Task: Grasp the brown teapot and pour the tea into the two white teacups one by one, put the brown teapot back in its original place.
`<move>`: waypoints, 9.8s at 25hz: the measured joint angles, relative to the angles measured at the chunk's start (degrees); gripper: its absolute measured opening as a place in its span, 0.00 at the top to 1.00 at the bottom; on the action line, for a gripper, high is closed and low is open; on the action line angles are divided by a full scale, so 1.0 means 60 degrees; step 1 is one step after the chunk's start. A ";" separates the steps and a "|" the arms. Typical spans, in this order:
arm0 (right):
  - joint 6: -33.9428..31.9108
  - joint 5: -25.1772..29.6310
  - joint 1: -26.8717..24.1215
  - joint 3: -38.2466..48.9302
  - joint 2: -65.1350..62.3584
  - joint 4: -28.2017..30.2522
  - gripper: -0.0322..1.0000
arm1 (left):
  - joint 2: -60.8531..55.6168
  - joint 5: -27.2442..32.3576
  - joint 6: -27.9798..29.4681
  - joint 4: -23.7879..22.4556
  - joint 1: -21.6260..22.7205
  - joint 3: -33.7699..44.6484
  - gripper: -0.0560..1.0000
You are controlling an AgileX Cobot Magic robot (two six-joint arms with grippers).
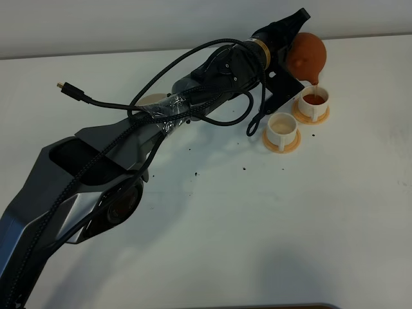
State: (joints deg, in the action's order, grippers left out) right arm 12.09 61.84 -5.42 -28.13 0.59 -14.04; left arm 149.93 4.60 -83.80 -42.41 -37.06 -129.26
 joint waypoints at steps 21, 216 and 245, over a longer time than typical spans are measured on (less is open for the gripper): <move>0.0000 0.0000 0.0000 0.0000 0.0000 0.0000 0.67 | 0.0000 -0.0139 -0.0028 0.0000 0.0000 0.0000 0.84; 0.0000 0.0000 0.0000 0.0000 0.0000 0.0000 0.67 | -0.2233 0.9991 0.1219 0.2054 -0.0459 0.0374 0.84; 0.0006 0.0000 0.0000 0.0000 0.0000 0.0000 0.67 | -0.1725 0.7612 0.0103 0.1564 -0.0459 0.0449 0.84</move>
State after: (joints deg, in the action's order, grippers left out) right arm 12.13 61.84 -5.42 -28.13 0.59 -14.04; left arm 139.58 50.27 -83.18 -33.03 -39.81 -126.57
